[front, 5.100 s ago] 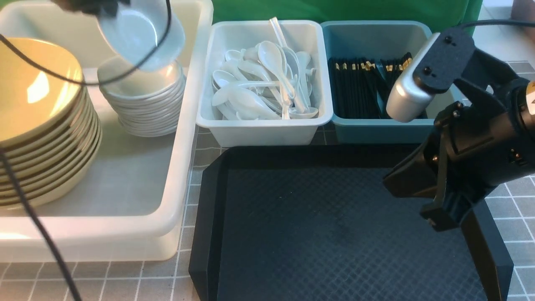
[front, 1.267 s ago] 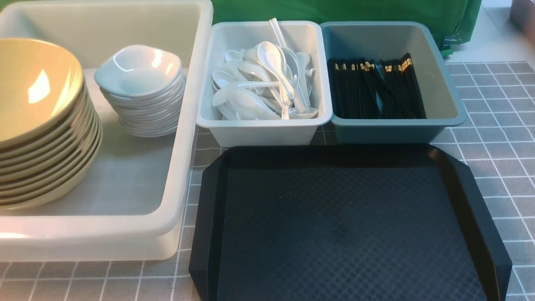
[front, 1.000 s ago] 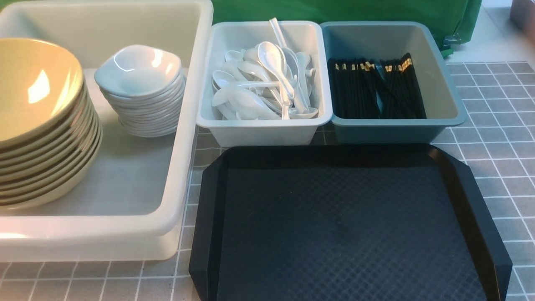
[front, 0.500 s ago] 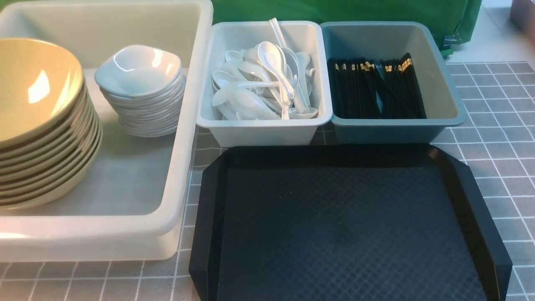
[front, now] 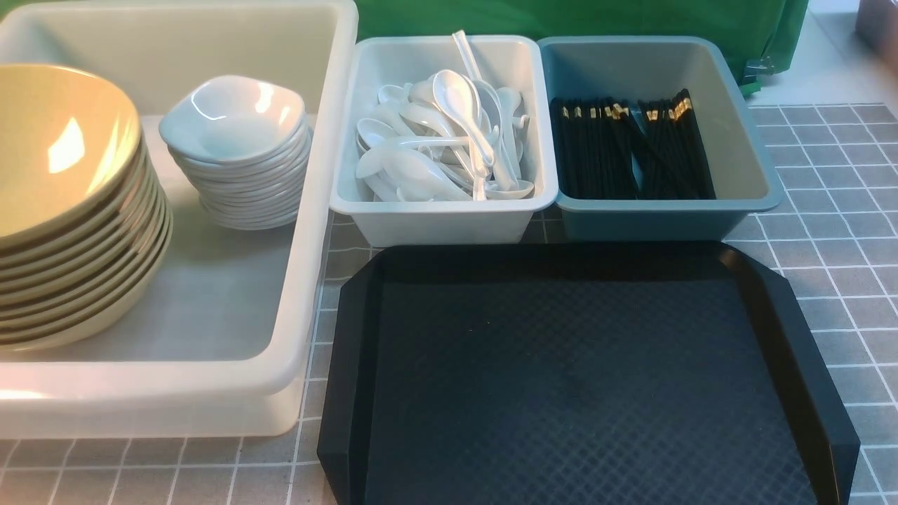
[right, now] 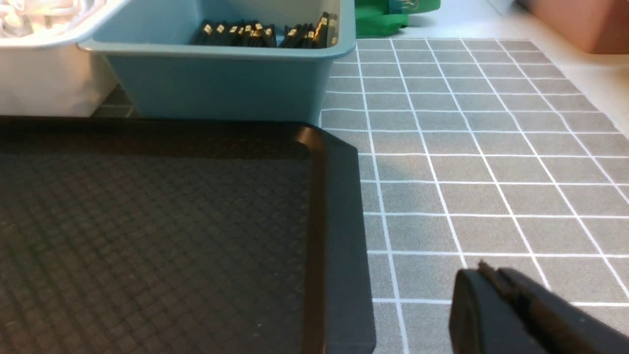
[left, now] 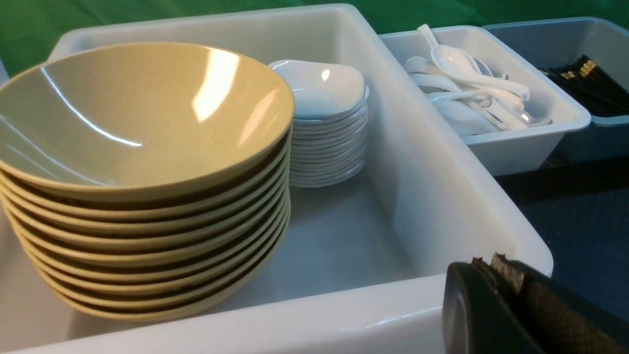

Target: On grey table put chopsticks spoon bowls plates into blue grey white boxes.

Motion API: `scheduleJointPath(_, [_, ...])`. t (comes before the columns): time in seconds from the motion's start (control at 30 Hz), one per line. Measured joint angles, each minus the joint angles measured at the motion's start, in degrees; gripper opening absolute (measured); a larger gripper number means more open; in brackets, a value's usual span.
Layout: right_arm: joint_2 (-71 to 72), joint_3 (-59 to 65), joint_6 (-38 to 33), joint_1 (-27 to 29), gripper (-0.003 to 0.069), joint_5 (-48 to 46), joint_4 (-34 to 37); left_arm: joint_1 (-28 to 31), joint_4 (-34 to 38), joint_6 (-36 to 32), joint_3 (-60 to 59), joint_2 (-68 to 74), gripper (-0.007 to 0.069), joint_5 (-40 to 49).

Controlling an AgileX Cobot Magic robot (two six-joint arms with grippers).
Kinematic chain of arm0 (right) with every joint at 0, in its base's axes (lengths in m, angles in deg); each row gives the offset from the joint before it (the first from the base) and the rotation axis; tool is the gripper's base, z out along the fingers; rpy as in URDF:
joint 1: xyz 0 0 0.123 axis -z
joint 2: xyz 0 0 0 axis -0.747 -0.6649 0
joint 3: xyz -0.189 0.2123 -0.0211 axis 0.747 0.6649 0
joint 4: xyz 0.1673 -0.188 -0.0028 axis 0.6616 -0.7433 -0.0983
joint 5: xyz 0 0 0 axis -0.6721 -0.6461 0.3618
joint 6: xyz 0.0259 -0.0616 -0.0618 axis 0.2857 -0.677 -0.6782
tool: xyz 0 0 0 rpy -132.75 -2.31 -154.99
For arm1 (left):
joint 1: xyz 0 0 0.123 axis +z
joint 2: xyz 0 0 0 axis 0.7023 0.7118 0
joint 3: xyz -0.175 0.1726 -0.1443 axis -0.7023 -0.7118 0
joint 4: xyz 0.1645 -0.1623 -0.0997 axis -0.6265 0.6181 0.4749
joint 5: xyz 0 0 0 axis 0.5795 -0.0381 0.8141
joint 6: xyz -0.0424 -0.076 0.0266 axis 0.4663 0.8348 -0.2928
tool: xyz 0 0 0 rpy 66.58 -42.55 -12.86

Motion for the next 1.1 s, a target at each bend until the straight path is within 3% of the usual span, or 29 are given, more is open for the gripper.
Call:
scheduleJointPath(0.07, [0.0, 0.0, 0.0, 0.0, 0.0045, 0.0, 0.0, 0.7, -0.6, 0.0, -3.2, 0.0, -0.0011, -4.6])
scheduleJointPath(0.3, [0.0, 0.0, 0.0, 0.0, 0.0045, 0.0, 0.0, 9.5, 2.0, 0.1, -24.3, -1.8, -0.0011, -39.7])
scheduleJointPath(0.4, [0.0, 0.0, 0.0, 0.0, 0.005, 0.0, 0.0, 11.8, 3.6, 0.1, -30.5, -4.2, -0.0011, -43.4])
scheduleJointPath(0.53, [0.0, 0.0, 0.0, 0.0, 0.0055, 0.0, 0.0, 12.6, 3.6, 0.1, -33.3, -6.4, -0.0011, -40.6])
scheduleJointPath(0.73, [0.0, 0.0, 0.0, 0.0, 0.0059, 0.0, 0.0, 12.6, 4.0, -0.1, -33.3, -6.6, -0.0011, -27.7])
scheduleJointPath(1.1, [0.0, 0.0, 0.0, 0.0, 0.0069, 0.0, 0.0, 12.6, 4.3, -0.2, -33.3, -6.7, -0.0011, -27.2])
